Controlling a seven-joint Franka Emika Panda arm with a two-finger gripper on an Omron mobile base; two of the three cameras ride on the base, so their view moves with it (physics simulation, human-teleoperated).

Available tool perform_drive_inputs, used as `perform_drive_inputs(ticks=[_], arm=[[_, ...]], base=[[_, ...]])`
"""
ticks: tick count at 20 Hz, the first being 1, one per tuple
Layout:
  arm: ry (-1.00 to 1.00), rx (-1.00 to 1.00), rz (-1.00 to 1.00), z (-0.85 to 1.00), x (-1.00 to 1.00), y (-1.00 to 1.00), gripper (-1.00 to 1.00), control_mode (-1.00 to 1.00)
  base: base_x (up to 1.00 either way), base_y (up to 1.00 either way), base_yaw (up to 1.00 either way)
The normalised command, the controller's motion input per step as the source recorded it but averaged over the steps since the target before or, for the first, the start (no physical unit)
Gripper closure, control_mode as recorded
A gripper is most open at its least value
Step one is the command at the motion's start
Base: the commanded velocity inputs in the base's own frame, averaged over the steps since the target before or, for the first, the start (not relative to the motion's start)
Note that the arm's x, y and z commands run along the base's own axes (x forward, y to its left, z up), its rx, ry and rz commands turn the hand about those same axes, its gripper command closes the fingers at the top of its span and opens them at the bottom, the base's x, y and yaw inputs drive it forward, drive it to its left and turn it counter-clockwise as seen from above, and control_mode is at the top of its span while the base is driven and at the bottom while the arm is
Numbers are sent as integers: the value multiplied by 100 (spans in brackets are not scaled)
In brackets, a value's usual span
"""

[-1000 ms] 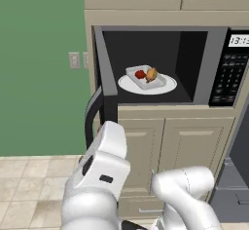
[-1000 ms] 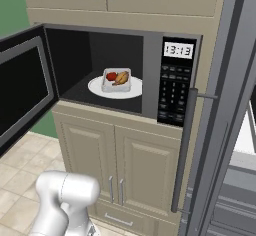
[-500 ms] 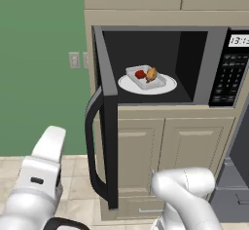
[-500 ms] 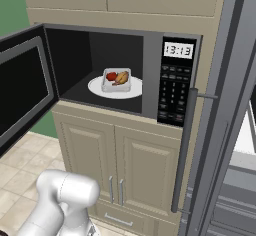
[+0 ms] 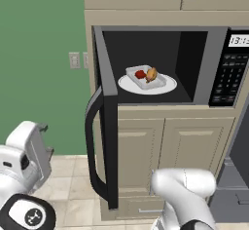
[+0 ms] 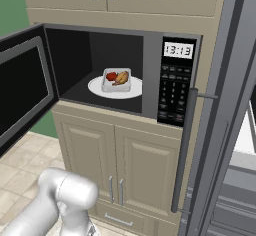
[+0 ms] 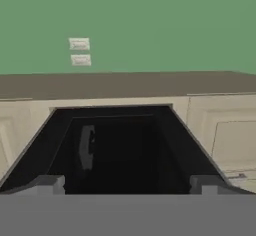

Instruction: Place the tupperware containing the chicken drumstick and bell pepper meal in the microwave. Close the microwave door and press the start button to reheat the meal.

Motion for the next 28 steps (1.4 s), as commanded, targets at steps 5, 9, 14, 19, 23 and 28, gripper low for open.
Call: perform_drive_inputs(ticks=[5, 9, 14, 19, 23, 28], arm=[[8, -19, -19, -18, 71, 31, -100, -100], [11, -16, -19, -8, 54, 13, -100, -100], [14, -11, -16, -4, 35, -6, -100, -100], [12, -5, -16, -2, 3, -60, -100, -100], [1, 0, -16, -8, -15, -100, -100, -100], [0, 0, -12, -3, -15, -100, -100, -100]], base=[[0, 0, 0], [0, 0, 0], [0, 0, 0], [0, 0, 0], [0, 0, 0], [0, 0, 0]])
